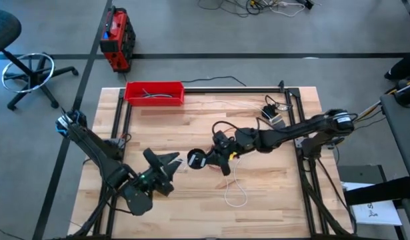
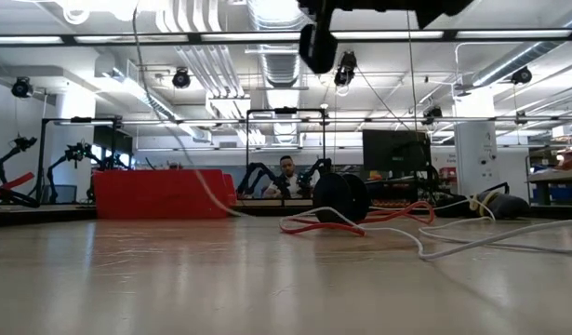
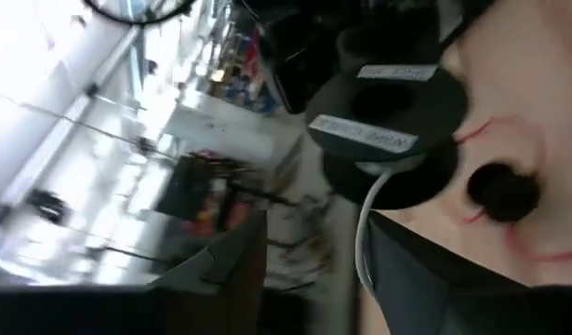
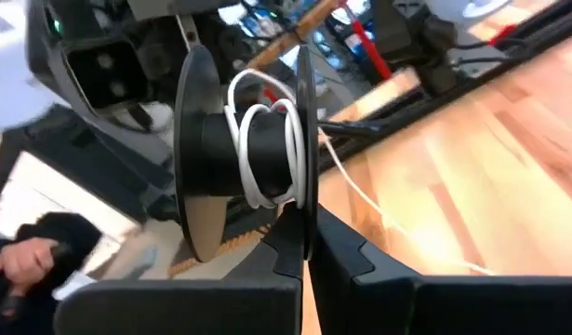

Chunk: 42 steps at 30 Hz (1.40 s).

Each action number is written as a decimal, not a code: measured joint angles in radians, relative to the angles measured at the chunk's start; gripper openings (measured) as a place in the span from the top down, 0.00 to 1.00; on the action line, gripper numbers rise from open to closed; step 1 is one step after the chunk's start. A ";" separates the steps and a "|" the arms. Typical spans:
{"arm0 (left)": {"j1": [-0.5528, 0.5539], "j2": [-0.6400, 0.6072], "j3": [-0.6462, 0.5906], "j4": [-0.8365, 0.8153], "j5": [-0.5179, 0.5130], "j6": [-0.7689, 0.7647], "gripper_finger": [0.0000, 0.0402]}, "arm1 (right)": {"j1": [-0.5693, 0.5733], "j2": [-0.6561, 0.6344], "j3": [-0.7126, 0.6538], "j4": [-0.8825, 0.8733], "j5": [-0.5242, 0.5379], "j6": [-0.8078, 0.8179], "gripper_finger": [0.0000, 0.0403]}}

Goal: Coil cords
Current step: Coil the white wire onto the black spool

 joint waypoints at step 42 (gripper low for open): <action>0.242 -0.151 -0.436 0.270 0.418 -0.925 0.58 | 0.037 -0.061 0.169 -0.529 0.534 -0.500 1.00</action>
